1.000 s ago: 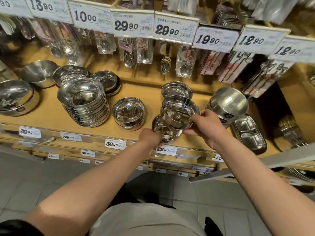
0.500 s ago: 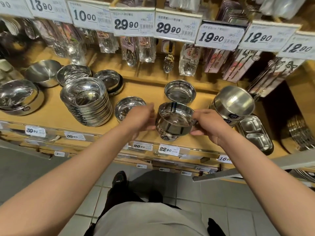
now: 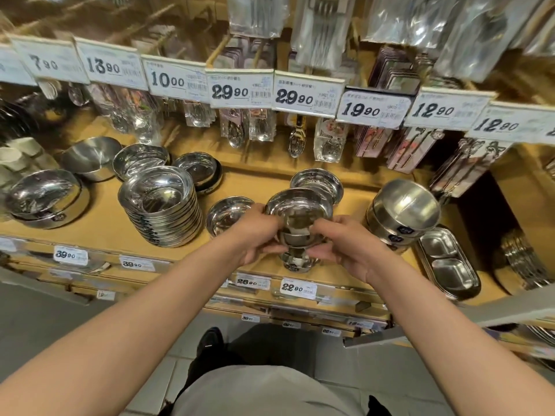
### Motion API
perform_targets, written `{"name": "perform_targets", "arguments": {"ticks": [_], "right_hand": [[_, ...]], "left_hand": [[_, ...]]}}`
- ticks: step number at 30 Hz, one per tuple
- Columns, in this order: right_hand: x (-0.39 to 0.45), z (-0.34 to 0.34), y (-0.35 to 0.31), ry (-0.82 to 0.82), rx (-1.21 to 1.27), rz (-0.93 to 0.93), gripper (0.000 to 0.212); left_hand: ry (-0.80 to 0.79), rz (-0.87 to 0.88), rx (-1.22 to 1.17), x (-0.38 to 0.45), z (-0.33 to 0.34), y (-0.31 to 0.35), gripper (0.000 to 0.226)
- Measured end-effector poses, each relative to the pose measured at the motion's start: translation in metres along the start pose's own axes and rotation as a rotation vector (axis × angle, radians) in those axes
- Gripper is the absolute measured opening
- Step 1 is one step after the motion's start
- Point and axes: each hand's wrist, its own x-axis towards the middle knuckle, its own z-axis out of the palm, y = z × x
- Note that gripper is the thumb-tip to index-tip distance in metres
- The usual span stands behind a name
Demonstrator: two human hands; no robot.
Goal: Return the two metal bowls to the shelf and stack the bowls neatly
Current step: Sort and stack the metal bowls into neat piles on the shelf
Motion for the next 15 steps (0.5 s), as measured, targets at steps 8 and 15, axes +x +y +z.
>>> {"name": "perform_targets", "arguments": {"ticks": [8, 15], "right_hand": [[0.012, -0.015, -0.017, 0.078, -0.247, -0.085, 0.009], [0.033, -0.021, 0.006, 0.228, -0.309, -0.102, 0.029]], "left_hand": [[-0.105, 0.055, 0.289, -0.001, -0.024, 0.032, 0.018], [0.008, -0.082, 0.199, 0.016, 0.003, 0.006, 0.007]]}}
